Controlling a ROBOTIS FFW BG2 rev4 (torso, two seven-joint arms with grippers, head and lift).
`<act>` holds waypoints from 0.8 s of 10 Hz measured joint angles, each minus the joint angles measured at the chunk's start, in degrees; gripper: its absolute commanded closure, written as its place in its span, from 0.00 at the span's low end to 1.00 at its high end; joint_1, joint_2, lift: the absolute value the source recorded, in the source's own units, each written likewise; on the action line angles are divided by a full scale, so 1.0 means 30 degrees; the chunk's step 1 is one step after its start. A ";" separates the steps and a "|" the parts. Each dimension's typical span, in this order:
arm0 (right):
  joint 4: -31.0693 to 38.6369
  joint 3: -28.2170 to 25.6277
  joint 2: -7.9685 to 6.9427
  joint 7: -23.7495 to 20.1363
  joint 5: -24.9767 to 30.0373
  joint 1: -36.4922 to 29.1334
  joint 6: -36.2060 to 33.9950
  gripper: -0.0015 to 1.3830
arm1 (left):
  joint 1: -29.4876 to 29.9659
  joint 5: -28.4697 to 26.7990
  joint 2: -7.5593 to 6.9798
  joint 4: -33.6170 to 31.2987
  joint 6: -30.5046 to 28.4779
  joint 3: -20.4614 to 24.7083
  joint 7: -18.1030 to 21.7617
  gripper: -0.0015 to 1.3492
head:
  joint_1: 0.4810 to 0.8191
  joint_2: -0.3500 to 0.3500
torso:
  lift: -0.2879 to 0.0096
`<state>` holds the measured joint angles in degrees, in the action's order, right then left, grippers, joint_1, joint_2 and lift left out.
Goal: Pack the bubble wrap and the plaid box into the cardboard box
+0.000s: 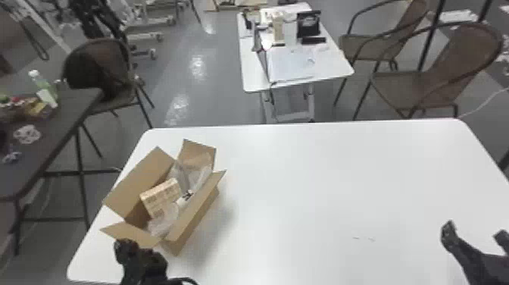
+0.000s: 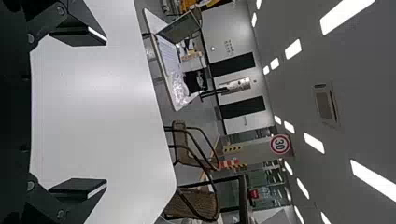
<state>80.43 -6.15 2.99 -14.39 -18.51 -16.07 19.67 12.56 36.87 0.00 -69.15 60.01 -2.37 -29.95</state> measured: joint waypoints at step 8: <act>0.3153 0.0027 -0.0382 0.2806 0.1979 -0.0930 -0.1603 0.16 | 0.0299 -0.6811 -0.0769 -0.1467 0.0272 0.1286 -0.0779 0.17 | 0.63 0.76 | 0.91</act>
<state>89.89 -6.07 1.85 -5.97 -12.58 -18.86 14.86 13.45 16.43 -2.31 -73.55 60.83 1.49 -32.29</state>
